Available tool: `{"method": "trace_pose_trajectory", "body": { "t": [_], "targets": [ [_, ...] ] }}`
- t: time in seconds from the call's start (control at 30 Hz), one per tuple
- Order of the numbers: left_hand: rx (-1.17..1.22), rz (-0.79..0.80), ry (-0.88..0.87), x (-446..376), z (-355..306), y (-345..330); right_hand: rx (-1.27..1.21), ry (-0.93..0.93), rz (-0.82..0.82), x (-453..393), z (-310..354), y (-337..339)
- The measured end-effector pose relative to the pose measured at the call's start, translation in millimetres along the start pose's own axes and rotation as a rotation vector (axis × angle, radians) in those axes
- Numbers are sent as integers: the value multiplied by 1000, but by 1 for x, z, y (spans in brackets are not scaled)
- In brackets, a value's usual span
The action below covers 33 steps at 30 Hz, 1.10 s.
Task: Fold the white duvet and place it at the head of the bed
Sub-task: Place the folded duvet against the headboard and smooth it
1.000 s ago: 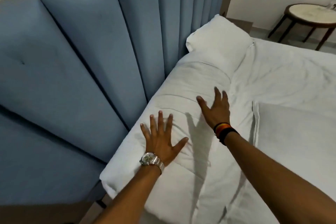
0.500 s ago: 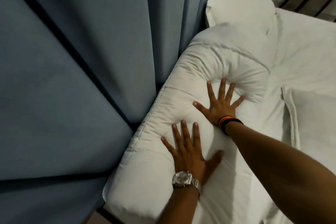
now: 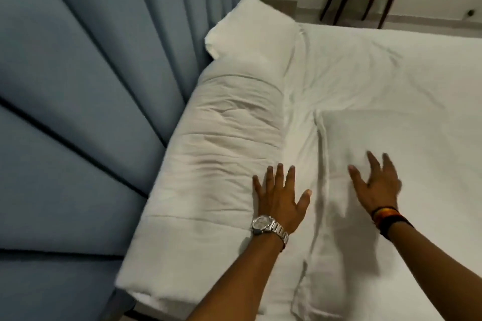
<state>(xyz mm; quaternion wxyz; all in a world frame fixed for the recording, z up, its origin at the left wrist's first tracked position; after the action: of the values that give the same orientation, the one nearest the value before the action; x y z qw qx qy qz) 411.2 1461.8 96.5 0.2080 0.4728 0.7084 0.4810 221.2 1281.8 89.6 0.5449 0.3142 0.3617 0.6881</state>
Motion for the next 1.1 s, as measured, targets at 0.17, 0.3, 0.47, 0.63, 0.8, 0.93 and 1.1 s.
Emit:
{"method": "trace_pose_trajectory", "body": {
  "t": [0.17, 0.3, 0.47, 0.63, 0.8, 0.93, 1.1],
  "targets": [
    [168, 268, 131, -1, -72, -93, -83, -482, 1, 15, -186, 80],
    [553, 369, 445, -3, -106, -144, -342, -580, 173, 19, -261, 88],
    [783, 186, 597, -1, -135, -160, -604, -560, 262, 0, -289, 96],
    [845, -44, 486, -13, -192, -113, -846, -392, 155, -2, -244, 127],
    [747, -314, 279, -20, -226, 12, -995, -232, 91, -12, -161, 189],
    [608, -532, 173, 8, -211, 143, -1135, -93, 106, 6, -57, 215],
    [344, -564, 274, 47, -111, 287, -1144, 133, 185, 46, 73, 182]
  ]
}}
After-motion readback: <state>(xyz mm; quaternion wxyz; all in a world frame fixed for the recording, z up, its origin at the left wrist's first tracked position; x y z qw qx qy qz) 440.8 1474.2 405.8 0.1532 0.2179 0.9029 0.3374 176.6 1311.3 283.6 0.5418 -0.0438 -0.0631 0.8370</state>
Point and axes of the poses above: each hand's wrist, its own x-axis away from the middle knuckle, its own y-axis out of the back of the hand, z = x × y, the point moved 4 cm from there along -x, towards the middle knuckle, and after that the axes turned 1 degree about y, right-handed, at the moved point
